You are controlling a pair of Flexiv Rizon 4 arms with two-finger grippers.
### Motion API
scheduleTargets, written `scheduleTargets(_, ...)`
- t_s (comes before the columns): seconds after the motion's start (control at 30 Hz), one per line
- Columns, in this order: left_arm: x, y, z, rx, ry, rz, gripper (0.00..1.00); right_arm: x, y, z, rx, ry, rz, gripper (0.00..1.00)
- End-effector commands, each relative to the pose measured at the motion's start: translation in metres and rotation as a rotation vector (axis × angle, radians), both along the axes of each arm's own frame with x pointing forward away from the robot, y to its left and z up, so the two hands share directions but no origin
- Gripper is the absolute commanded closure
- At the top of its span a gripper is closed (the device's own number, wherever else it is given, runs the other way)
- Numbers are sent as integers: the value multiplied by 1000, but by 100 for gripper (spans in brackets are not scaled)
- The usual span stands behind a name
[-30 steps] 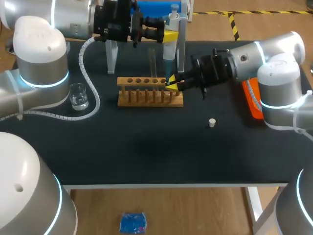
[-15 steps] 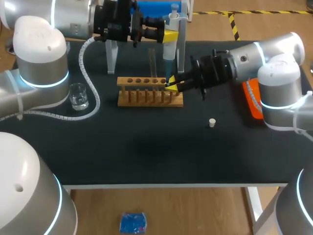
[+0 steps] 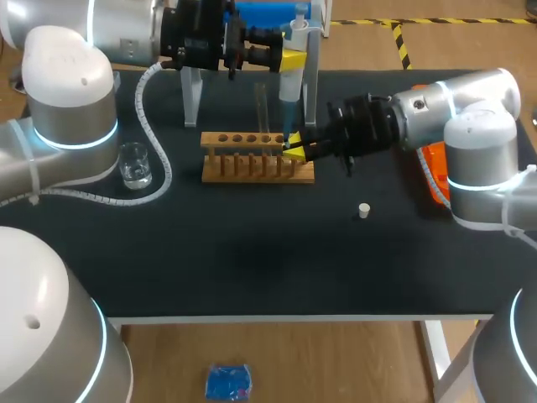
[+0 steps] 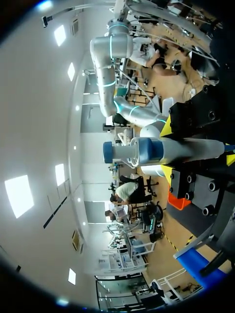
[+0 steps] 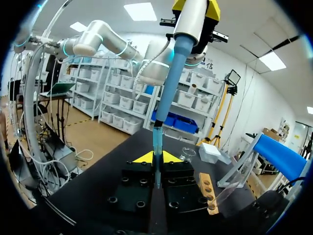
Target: Invert the test tube, pick up the pipette, mount the tip to pipette, aspirate from beaker and dispense into the tube, eject the tip, return the pipette, and cap with the stopper.
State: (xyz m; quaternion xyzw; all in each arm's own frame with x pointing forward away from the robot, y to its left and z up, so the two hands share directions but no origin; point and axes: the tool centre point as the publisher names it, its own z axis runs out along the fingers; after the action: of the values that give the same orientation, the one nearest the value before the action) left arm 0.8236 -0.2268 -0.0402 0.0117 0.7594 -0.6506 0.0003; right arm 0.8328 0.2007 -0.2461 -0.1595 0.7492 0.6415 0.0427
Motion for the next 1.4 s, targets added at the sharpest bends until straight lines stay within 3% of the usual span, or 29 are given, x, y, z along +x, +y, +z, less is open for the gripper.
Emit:
scheduleTargets(0.03,0,0,-4,-3,-2,2,100,-4,1,2,19,22,-16,100)
scheduleTargets(0.53,0,0,-4,-3,-2,2,100,-11,3,-2,68,104,-62,100)
scheduleTargets(0.87,0,0,-4,-3,-2,2,100,-9,10,-5,122,122,-108,100)
scheduleTargets(1.4,0,0,-4,-3,-2,2,100,-5,21,0,254,168,-204,100)
